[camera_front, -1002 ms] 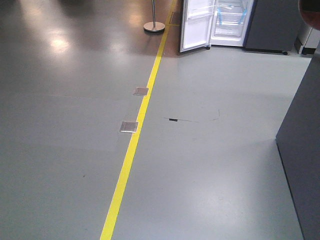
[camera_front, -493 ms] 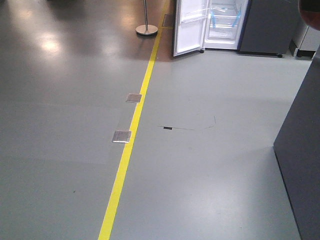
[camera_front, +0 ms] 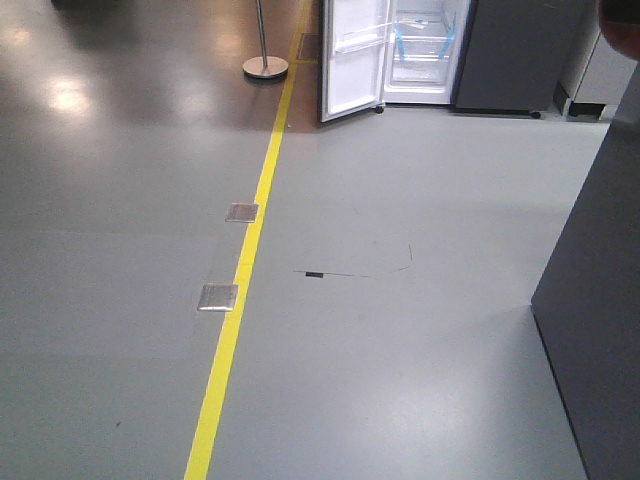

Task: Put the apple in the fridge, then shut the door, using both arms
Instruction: 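Hold the apple in the right gripper while driving toward the fridge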

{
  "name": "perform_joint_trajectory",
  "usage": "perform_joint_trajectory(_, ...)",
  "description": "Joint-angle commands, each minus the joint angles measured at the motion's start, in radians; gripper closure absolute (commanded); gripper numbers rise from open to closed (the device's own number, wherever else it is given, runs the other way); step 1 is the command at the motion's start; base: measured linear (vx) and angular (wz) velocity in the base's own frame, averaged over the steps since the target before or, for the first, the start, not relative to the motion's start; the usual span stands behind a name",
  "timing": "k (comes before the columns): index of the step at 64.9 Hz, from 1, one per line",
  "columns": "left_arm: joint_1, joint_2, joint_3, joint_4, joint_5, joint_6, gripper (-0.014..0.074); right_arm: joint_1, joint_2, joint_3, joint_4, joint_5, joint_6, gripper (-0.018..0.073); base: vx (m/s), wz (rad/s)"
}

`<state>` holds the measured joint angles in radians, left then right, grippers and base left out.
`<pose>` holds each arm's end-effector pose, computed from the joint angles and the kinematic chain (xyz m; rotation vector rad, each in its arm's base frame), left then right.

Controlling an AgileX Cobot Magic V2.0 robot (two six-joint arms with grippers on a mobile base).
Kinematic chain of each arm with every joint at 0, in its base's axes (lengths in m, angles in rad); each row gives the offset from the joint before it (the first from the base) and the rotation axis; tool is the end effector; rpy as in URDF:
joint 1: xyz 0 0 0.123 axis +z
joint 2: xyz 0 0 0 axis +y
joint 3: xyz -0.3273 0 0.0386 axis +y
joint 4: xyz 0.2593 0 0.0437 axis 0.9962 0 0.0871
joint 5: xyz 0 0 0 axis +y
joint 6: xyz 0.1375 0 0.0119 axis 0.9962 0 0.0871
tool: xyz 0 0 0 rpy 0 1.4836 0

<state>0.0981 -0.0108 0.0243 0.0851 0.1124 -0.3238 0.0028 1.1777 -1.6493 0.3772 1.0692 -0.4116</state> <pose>0.0696 0.0082 0.1929 -0.2775 1.5859 -0.1016 0.2372 0.0453 0.5365 -0.4297 1.9818 0.1978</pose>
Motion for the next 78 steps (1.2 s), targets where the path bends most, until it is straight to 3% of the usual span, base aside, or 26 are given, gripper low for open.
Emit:
perform_joint_trajectory(1, 0.001, -0.015, -0.018, -0.007, -0.077, -0.006, 0.0603, -0.003, -0.023, -0.029, 0.023, -0.078, -0.006, 0.0489, 0.20, -0.09)
perform_joint_trajectory(78, 0.001, -0.015, -0.018, -0.007, -0.077, -0.006, 0.0603, -0.003, -0.023, -0.029, 0.023, -0.078, -0.006, 0.0489, 0.21, -0.03)
